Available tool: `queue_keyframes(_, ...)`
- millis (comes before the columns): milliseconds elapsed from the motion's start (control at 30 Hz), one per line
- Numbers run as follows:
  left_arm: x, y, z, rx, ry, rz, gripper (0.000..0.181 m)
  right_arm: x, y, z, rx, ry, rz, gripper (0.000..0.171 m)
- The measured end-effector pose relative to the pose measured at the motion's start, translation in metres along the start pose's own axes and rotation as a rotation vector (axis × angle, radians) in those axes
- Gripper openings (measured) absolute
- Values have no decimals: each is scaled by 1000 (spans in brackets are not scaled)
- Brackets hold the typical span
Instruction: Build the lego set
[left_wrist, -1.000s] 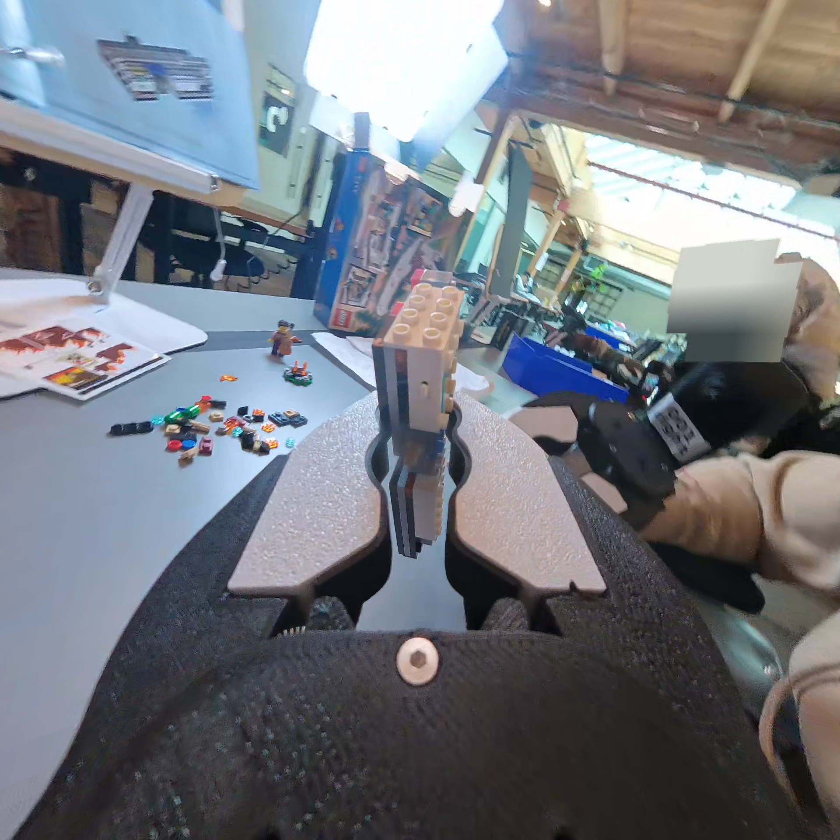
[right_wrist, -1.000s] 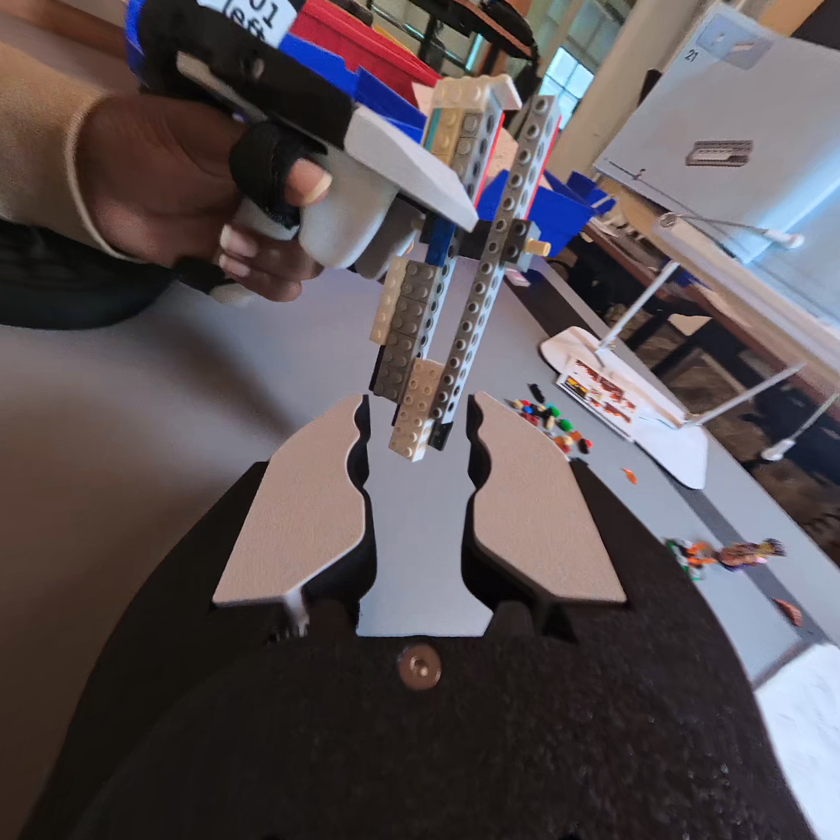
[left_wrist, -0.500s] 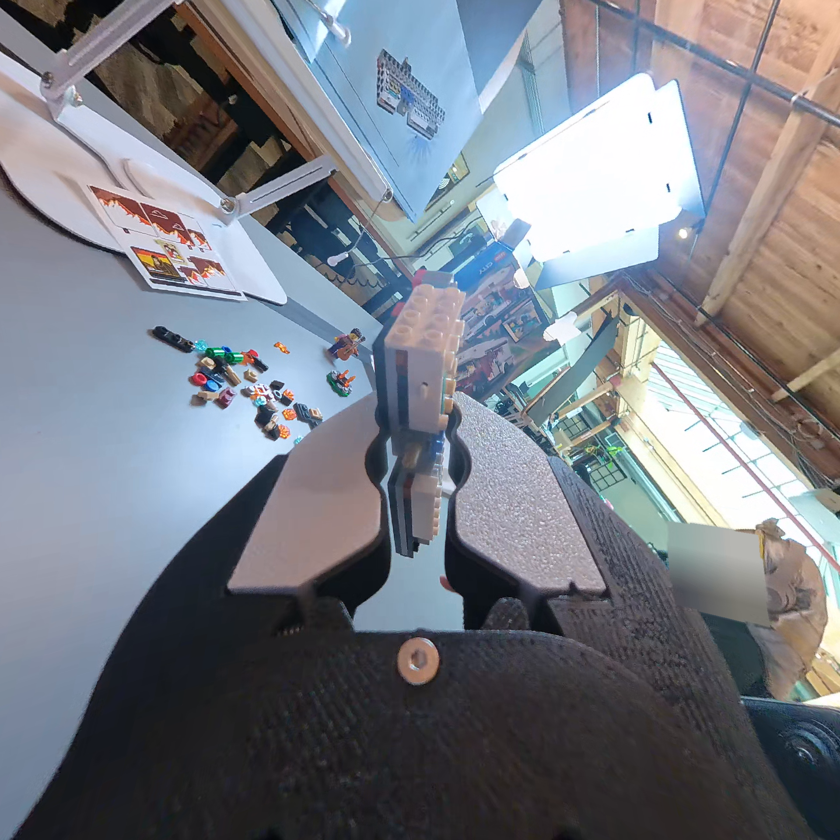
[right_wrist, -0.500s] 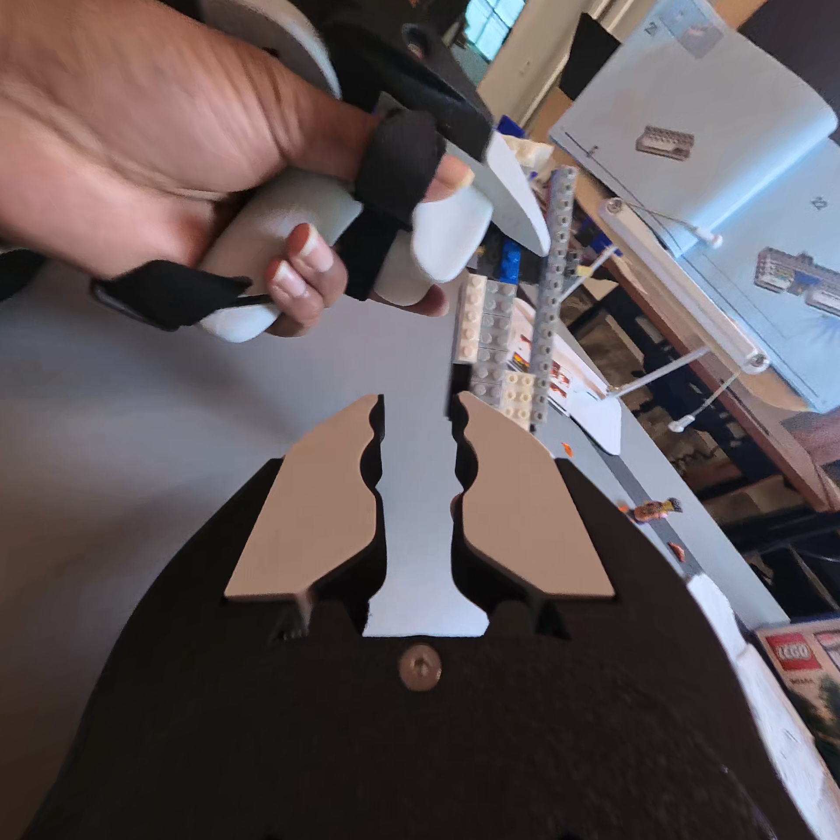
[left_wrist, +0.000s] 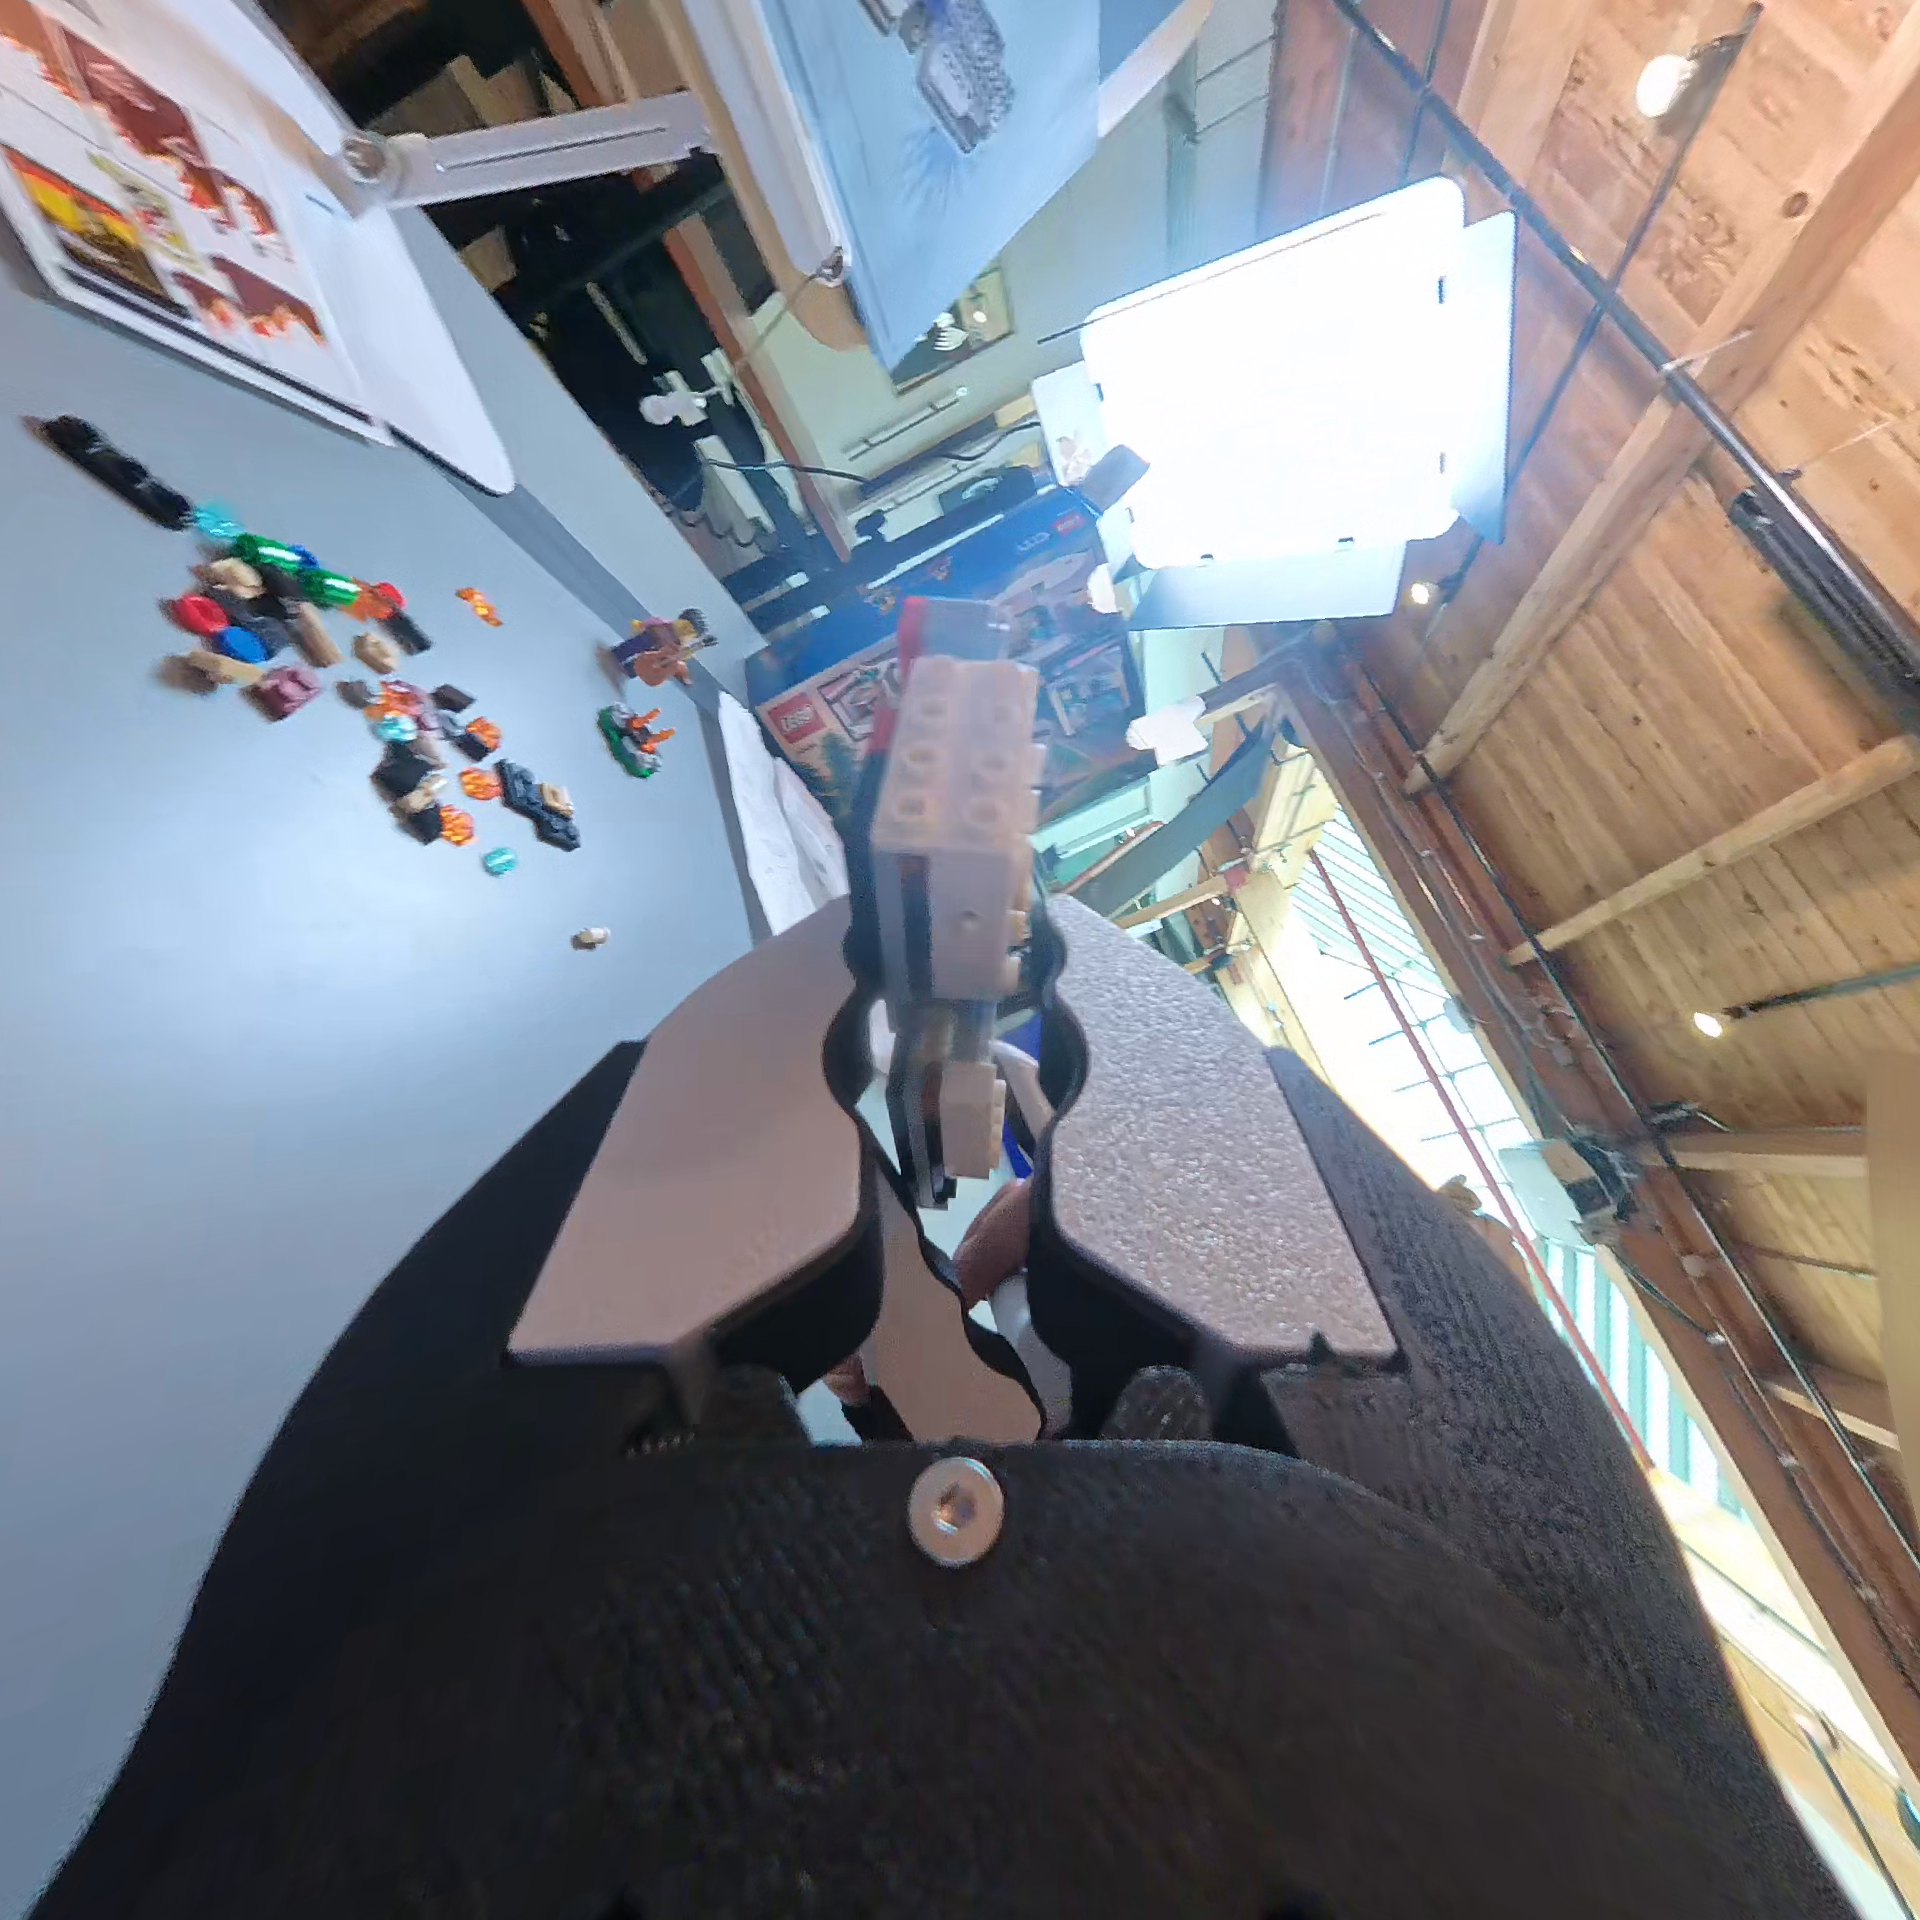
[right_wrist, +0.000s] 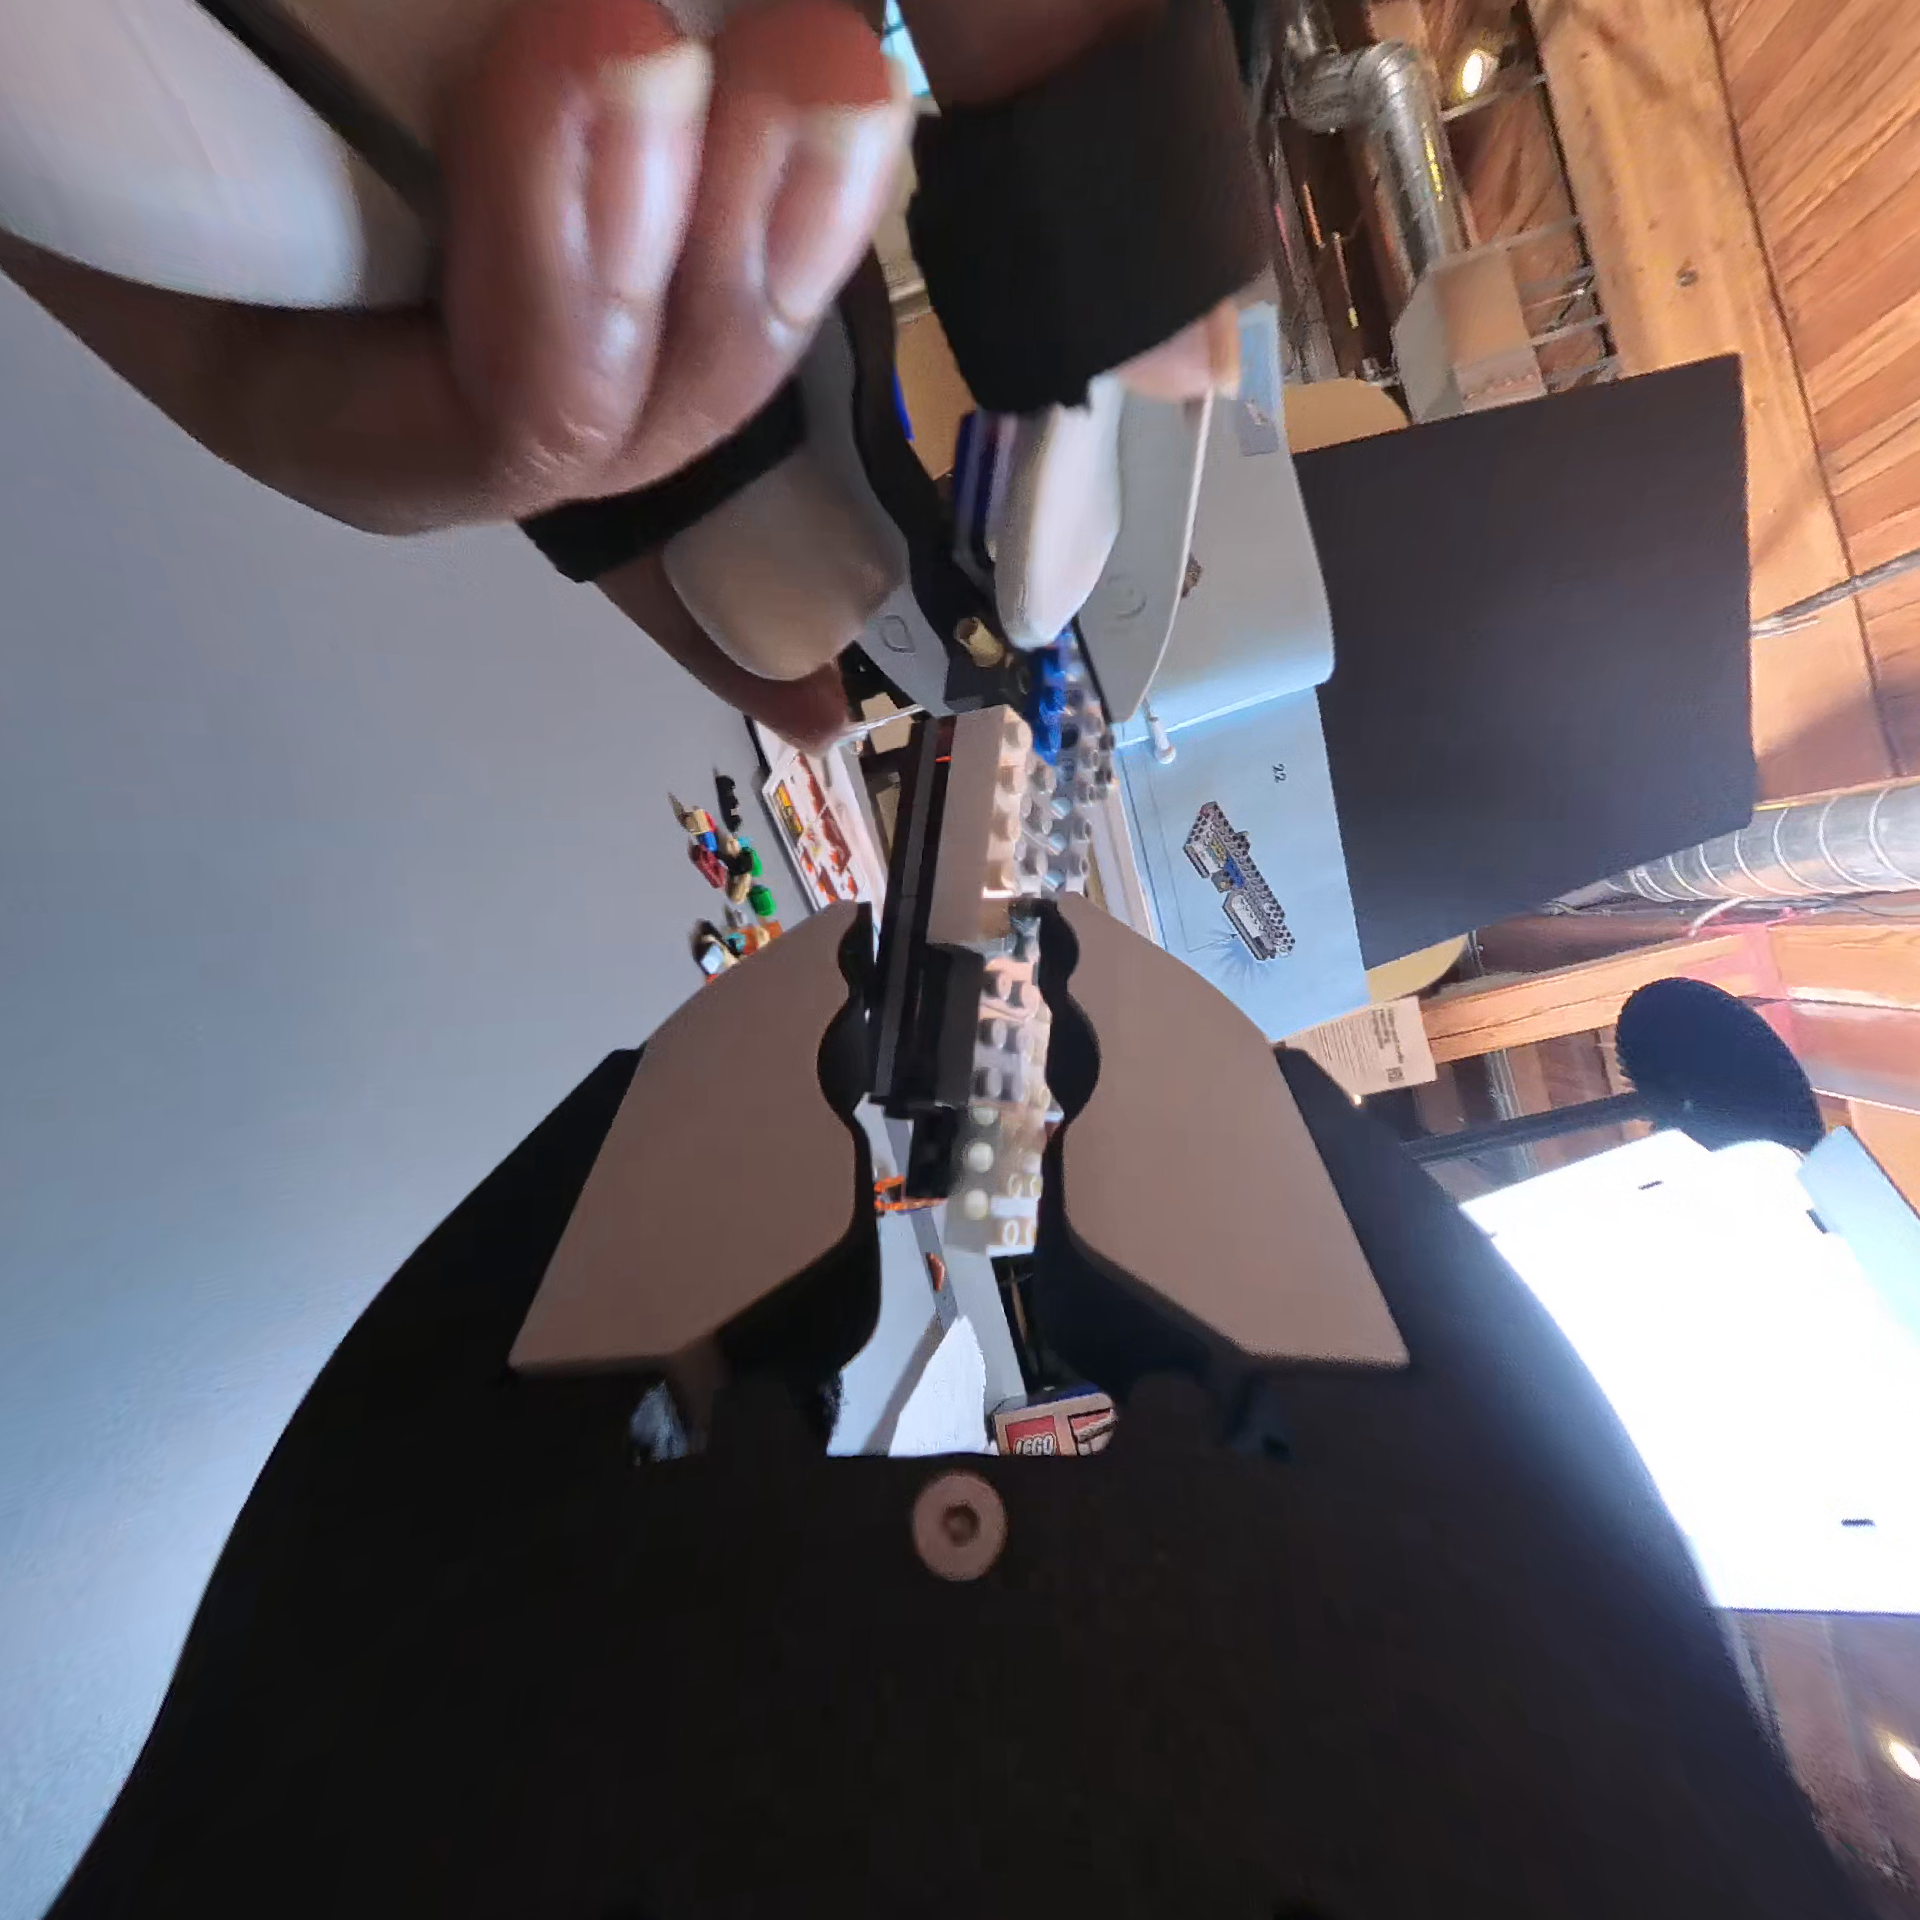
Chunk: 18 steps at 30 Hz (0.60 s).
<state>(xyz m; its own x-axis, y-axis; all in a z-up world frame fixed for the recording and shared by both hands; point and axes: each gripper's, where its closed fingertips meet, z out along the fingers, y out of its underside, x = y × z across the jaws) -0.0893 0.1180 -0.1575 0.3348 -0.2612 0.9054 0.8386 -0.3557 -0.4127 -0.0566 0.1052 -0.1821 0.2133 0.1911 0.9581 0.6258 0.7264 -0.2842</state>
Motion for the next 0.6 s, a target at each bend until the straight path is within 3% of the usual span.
queue_keyframes(100,15,1,-1,-46,111,41,59,8,7,-1,19,-51,165,23)
queue_keyframes(167,16,1,-4,-88,137,163,69,9,9,-4,78,-154,358,23)
queue_keyframes(300,11,9,-6,-244,196,437,73,20,8,-15,216,-231,612,23)
queue_keyframes(433,23,28,-2,-351,354,472,79,29,0,-24,320,-250,739,23)
queue_keyframes(600,36,26,2,-343,446,518,56,39,-5,-30,406,-282,868,22)
